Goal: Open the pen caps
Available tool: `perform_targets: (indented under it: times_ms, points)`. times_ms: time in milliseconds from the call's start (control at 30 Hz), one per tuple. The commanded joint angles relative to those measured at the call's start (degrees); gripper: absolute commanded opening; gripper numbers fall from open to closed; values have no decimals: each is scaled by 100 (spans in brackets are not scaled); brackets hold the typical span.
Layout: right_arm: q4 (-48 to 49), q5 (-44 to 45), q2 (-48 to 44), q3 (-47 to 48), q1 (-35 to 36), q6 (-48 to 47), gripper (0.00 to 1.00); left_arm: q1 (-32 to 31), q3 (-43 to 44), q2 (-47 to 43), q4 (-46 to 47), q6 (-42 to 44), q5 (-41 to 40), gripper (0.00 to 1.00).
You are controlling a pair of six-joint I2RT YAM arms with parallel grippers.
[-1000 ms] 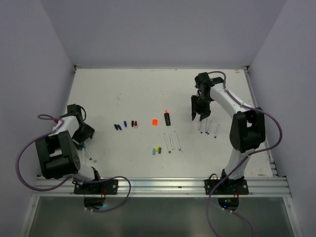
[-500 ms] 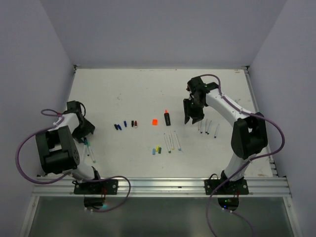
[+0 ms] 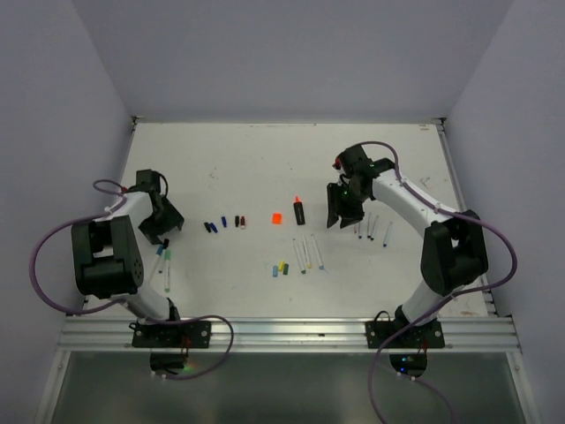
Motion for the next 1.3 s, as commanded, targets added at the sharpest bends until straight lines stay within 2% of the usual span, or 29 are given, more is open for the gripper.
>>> perform_targets:
  times_ms: [0, 100, 400, 433, 533, 667, 800, 1267]
  points:
    - [369, -368, -345, -211, 24, 137, 45, -9, 364, 107, -325, -160, -224, 69]
    - [545, -527, -354, -352, 24, 190, 45, -9, 417, 64, -502, -248, -374, 69]
    - [589, -606, -231, -335, 24, 41, 45, -27, -136, -429, -555, 76, -576, 58]
    - [581, -624, -214, -335, 24, 32, 45, -27, -180, -481, -537, 120, -594, 54]
    - [581, -650, -179, -326, 24, 14, 45, -26, -285, -578, -476, 226, -682, 54]
    - [563, -650, -187, -309, 24, 6, 45, -35, -356, -526, -388, 314, -699, 52]
    - [537, -606, -240, -326, 24, -3, 45, -105, -444, -456, -274, 349, -682, 42]
    - [440, -439, -468, -449, 33, 6, 45, -220, -356, -43, 43, 577, -1226, 36]
